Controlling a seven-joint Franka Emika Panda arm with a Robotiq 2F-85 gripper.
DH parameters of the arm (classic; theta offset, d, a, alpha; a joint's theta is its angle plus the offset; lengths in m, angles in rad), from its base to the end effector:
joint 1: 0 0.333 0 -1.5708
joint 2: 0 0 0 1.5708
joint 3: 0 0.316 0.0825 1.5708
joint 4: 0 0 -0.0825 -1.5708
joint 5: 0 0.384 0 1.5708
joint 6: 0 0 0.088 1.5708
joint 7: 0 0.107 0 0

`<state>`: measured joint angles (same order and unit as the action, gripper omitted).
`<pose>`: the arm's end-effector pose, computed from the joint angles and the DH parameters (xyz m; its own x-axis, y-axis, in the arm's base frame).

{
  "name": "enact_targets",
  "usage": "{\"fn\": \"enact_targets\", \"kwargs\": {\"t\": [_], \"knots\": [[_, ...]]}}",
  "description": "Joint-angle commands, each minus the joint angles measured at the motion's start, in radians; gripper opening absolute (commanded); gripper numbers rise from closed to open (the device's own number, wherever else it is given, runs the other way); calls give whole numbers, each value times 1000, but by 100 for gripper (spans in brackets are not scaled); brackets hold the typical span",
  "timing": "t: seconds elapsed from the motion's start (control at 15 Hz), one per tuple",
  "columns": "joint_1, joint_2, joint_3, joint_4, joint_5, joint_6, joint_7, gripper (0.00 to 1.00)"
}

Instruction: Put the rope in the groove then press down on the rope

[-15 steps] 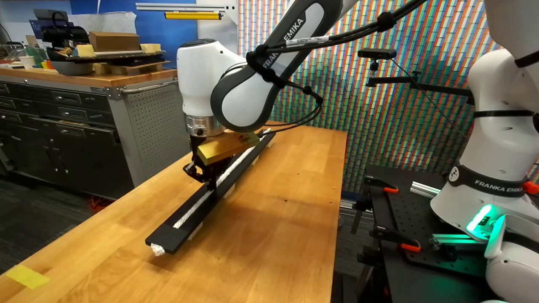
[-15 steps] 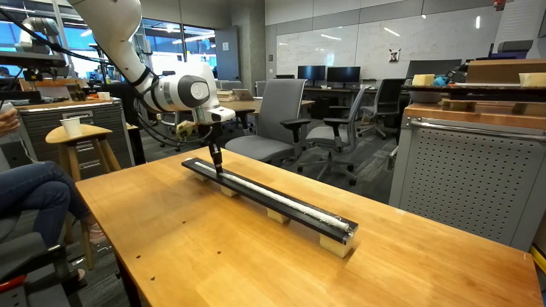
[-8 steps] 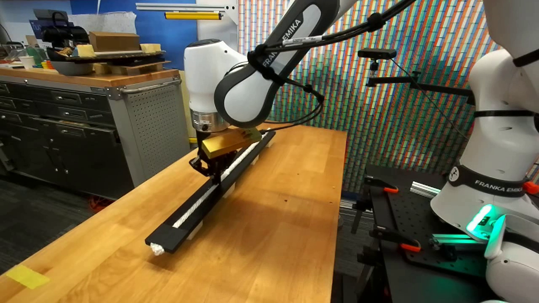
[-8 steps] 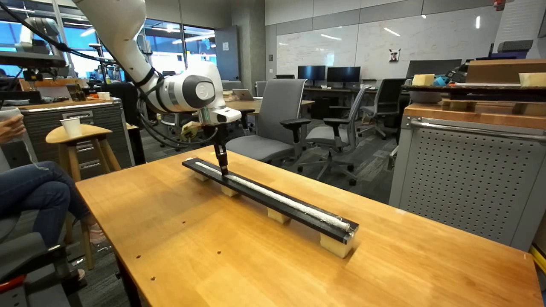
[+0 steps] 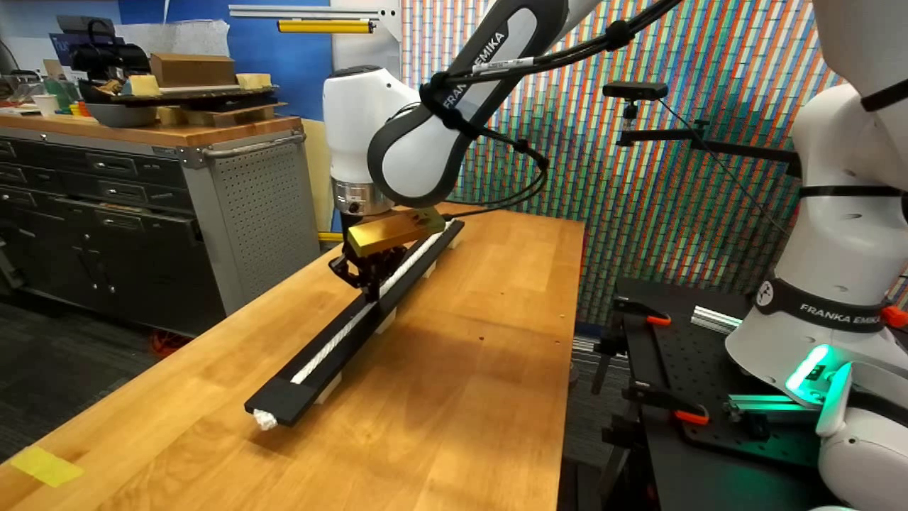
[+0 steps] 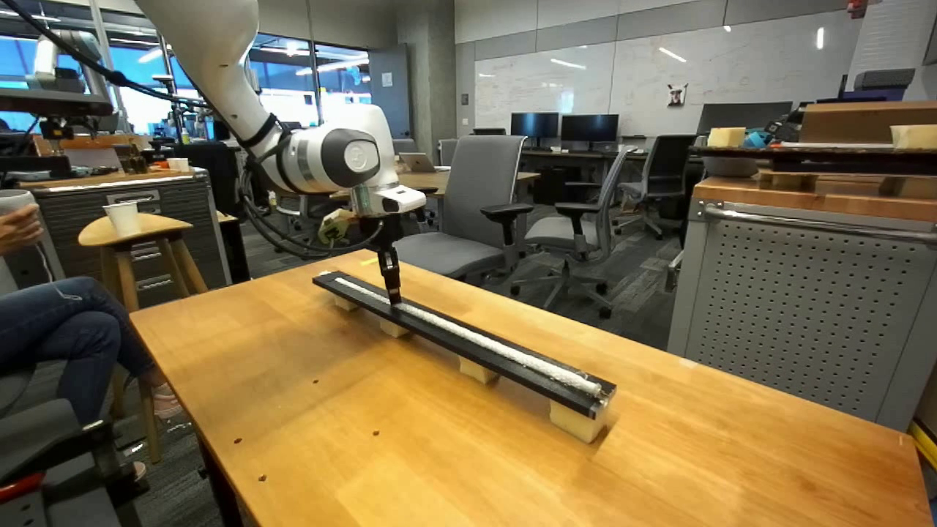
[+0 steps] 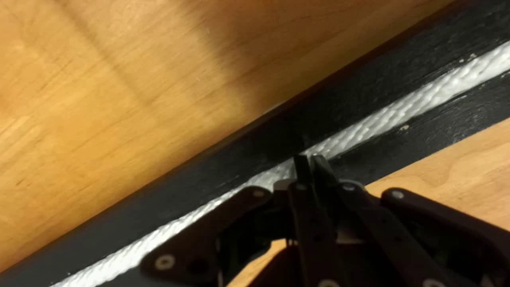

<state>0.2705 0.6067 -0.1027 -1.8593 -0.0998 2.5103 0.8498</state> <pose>0.6356 0.1123 0.1963 0.8307 -0.5444 0.1166 -0.5524 -0.8321 0.0499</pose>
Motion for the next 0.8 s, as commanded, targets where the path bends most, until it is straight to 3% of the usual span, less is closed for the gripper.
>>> {"fn": "enact_targets", "kwargs": {"t": [0.0, 0.73], "knots": [[-18, -19, -16, -53, 3, 35, 8, 9], [-30, -65, -36, -146, 14, 132, 33, 9]]}}
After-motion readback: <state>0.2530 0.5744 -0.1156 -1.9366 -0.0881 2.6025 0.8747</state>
